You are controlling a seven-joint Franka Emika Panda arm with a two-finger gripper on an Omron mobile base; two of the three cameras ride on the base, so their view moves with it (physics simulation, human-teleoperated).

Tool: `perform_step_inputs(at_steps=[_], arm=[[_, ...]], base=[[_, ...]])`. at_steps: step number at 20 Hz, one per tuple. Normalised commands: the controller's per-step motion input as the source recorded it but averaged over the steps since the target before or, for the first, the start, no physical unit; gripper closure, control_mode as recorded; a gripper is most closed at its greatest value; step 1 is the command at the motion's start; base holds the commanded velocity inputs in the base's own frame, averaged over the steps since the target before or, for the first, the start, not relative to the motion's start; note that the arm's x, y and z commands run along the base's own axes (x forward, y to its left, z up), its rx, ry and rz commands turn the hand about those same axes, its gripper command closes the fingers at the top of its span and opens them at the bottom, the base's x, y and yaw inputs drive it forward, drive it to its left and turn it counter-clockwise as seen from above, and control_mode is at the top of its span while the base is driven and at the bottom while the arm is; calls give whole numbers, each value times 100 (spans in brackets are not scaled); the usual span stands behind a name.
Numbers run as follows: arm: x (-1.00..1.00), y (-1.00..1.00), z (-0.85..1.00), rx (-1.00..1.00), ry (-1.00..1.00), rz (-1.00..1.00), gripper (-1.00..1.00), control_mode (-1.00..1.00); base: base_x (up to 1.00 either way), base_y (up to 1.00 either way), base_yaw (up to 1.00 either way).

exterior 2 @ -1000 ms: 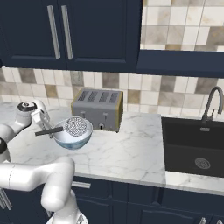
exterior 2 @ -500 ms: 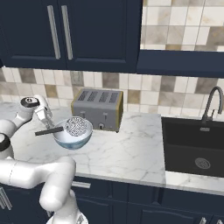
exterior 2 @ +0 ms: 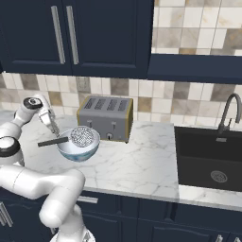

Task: Open the cabinet and setup a tea strainer by placing it in the bowl upright.

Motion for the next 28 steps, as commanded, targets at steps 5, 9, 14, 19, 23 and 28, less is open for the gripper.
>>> perform_step_inputs(at_steps=[5,9,14,19,23,28], arm=[[-13,0,13,18,-25,15,-100,-100],[-46,7,1,9,-36,20,-100,-100],[-26,31,12,1,-32,27,-100,-100],[0,-1,34,14,-21,27,-100,-100],[-8,0,15,11,-10,31,-100,-100],[-30,0,33,9,-17,33,-100,-100]], base=[[0,0,0],[0,0,0],[0,0,0],[0,0,0],[0,0,0],[0,0,0]])
